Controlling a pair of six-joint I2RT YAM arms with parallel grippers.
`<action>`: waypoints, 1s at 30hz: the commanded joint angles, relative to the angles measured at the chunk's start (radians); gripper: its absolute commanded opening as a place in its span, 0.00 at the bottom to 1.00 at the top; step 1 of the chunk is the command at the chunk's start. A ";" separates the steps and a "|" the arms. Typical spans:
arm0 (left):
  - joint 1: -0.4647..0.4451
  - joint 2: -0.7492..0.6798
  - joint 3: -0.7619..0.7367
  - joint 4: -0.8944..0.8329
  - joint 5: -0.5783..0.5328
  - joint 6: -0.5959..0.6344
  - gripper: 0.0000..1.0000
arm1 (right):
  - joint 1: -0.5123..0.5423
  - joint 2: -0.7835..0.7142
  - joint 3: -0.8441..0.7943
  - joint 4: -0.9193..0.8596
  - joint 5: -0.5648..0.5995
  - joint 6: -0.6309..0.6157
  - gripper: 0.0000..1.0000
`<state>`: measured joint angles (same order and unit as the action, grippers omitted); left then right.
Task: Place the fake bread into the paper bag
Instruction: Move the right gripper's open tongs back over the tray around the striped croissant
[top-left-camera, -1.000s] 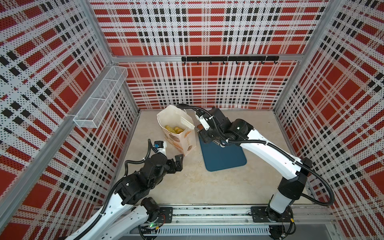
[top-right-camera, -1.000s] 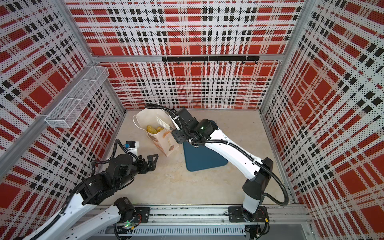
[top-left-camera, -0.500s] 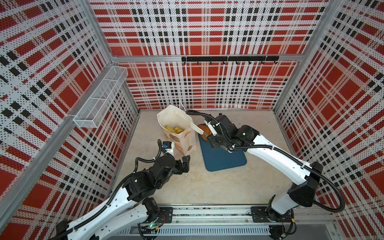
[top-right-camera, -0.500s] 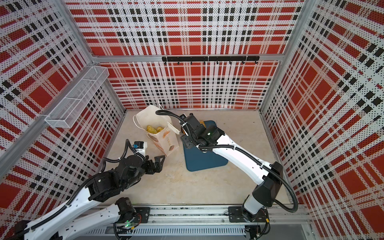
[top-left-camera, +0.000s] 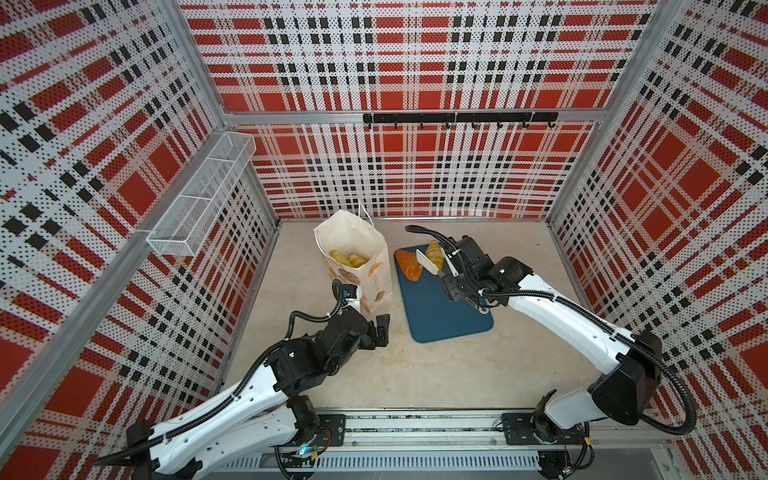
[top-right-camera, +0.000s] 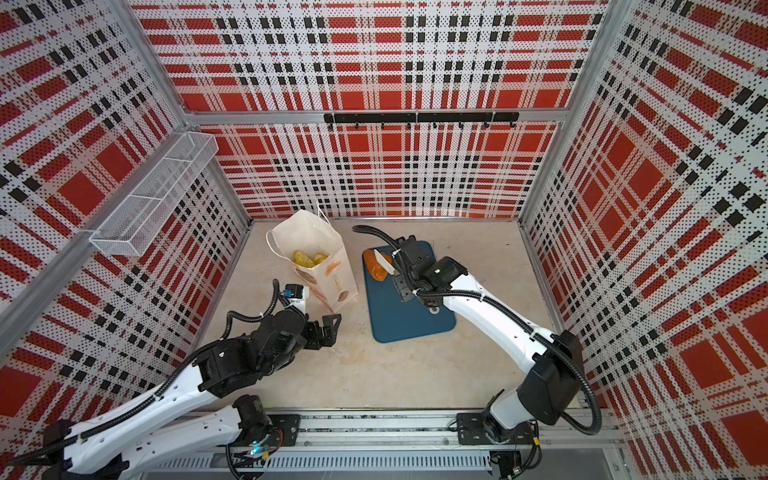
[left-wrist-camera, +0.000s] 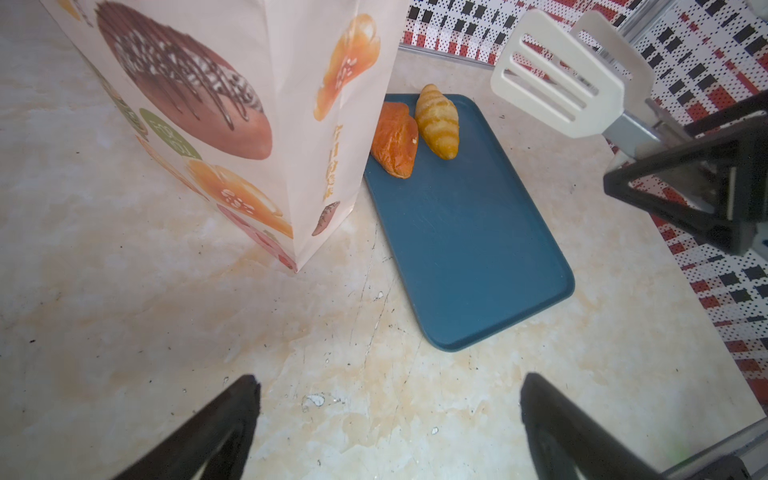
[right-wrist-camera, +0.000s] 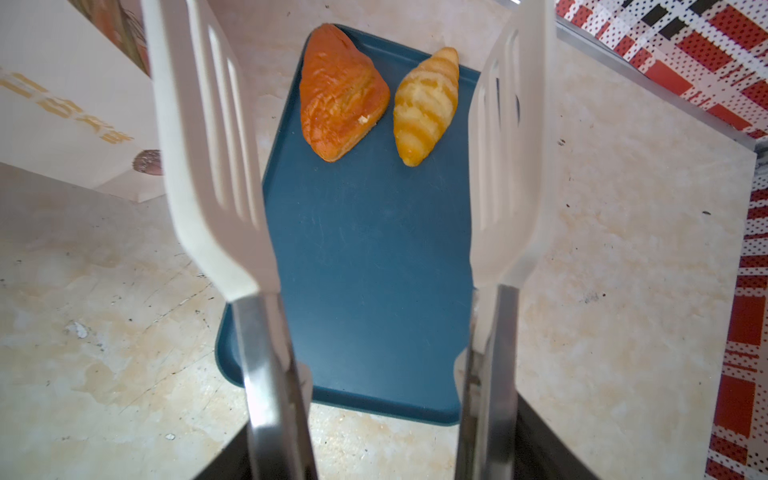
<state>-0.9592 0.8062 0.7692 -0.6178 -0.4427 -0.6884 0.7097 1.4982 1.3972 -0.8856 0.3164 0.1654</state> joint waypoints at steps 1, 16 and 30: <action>-0.014 0.011 -0.013 0.040 -0.017 -0.021 0.99 | -0.023 0.004 -0.013 0.045 0.034 0.027 0.68; -0.023 -0.011 -0.043 0.047 -0.019 -0.036 0.99 | -0.083 0.163 -0.022 0.051 0.034 0.041 0.69; -0.023 -0.033 -0.064 0.042 -0.022 -0.045 0.99 | -0.117 0.353 0.071 0.053 0.030 0.039 0.68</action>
<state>-0.9771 0.7876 0.7185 -0.5900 -0.4431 -0.7197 0.5964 1.8362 1.4162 -0.8703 0.3344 0.1989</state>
